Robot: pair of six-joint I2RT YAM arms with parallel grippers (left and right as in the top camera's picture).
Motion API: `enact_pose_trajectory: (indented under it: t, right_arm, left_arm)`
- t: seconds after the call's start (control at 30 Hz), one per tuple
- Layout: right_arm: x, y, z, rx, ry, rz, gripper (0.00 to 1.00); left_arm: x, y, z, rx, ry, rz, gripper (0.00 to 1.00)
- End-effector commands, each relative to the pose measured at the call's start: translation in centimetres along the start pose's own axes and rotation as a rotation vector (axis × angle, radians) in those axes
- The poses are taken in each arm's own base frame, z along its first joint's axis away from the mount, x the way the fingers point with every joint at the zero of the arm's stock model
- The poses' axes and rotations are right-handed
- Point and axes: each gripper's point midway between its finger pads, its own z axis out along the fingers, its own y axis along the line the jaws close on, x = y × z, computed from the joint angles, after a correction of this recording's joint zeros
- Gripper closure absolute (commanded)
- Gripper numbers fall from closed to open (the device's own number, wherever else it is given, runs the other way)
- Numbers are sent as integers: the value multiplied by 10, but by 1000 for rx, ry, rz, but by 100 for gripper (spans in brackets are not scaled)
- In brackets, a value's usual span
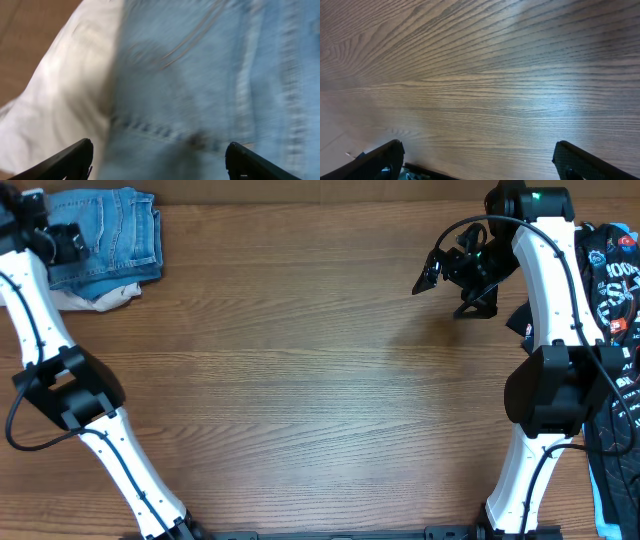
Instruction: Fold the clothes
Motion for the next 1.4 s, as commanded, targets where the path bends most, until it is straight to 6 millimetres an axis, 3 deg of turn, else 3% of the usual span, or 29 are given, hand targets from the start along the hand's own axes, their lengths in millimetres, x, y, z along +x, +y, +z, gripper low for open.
enact_pose_trajectory:
  t: [0.0,0.23,0.53,0.7,0.9,1.0,1.03,1.13,1.17,1.37]
  right_arm:
    - [1,11,-18,-11,-58,-48,0]
    - [1,11,-18,-12,-57,-47,0]
    - [5,15,-15,-8,-45,-55,1]
    - [6,18,-13,-8,-42,-65,1]
    - [8,22,-11,-6,-37,-76,1]
    - [9,23,-11,-5,-36,-77,2]
    - [9,23,-11,-5,-35,-78,2]
    - [9,23,-11,-5,-34,-78,2]
    - [9,23,-11,-5,-33,-78,2]
    - [7,24,-11,-7,-42,-82,2]
  left_arm:
    - [-6,16,-20,29,-29,9,13]
    - [2,17,-16,99,-24,49,13]
    - [8,2,1,192,-48,62,15]
    - [5,-3,1,216,-62,67,21]
    - [18,-5,10,225,-31,59,32]
    - [28,-6,19,231,-7,51,40]
    - [32,-6,22,233,0,49,47]
    - [38,-7,25,236,15,44,87]
    - [37,-7,24,236,15,41,96]
    - [12,-11,-5,234,-18,48,96]
